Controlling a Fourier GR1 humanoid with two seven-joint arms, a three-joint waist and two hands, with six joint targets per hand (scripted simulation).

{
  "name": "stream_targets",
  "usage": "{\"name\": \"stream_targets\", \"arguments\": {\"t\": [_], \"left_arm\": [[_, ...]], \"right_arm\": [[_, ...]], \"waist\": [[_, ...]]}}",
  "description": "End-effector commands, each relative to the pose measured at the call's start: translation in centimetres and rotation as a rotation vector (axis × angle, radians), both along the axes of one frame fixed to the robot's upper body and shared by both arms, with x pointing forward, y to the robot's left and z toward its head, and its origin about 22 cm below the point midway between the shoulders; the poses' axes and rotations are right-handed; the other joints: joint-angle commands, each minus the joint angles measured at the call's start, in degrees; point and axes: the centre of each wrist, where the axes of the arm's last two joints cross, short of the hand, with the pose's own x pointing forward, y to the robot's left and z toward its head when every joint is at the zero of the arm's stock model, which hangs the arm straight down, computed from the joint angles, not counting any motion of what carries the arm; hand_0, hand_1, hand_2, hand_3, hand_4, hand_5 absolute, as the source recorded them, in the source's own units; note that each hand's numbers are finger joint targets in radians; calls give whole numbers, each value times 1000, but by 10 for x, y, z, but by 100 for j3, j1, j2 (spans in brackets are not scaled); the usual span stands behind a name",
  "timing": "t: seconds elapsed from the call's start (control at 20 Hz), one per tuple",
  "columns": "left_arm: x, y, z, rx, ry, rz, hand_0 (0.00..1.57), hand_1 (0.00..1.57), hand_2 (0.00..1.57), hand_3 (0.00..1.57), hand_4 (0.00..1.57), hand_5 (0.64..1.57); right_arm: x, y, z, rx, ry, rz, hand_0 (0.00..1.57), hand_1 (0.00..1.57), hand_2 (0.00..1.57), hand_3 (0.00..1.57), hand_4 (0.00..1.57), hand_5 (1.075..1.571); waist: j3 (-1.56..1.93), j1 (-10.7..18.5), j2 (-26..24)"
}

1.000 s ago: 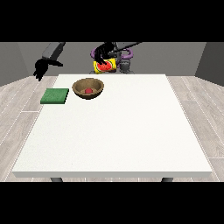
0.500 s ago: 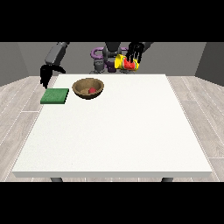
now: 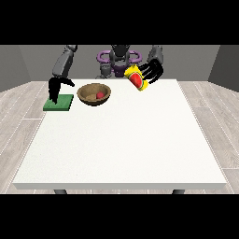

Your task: Pick the cup and pour the ball into the bowl, then pick the bowl and place it on the pad

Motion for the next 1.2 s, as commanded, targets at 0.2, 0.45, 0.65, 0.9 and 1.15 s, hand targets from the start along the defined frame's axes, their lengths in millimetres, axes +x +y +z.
{"name": "stream_targets", "arguments": {"t": [0.2,0.45,0.65,0.9,1.15], "left_arm": [[-1,34,-54,-345,105,-27,0,0,0,0,0,1518],[1,54,-67,-346,102,-24,0,0,0,0,0,1527],[0,29,-54,-352,149,-74,0,0,0,0,0,1533],[4,35,-33,-331,69,-133,0,0,0,0,0,1551],[0,15,2,-299,27,-203,0,0,0,0,0,1557]], "right_arm": [[16,65,-8,-26,44,146,0,0,0,0,294,1553],[22,80,-7,-45,60,155,0,0,0,0,0,1545],[12,94,-36,-4,121,129,0,0,0,0,82,1543],[12,80,-40,38,82,90,0,0,0,0,260,1550],[-8,57,-58,88,49,16,0,0,0,0,133,1531]], "waist": [[16,-686,53],[26,-728,-81],[29,-548,-290],[31,-268,206],[39,192,466]]}}
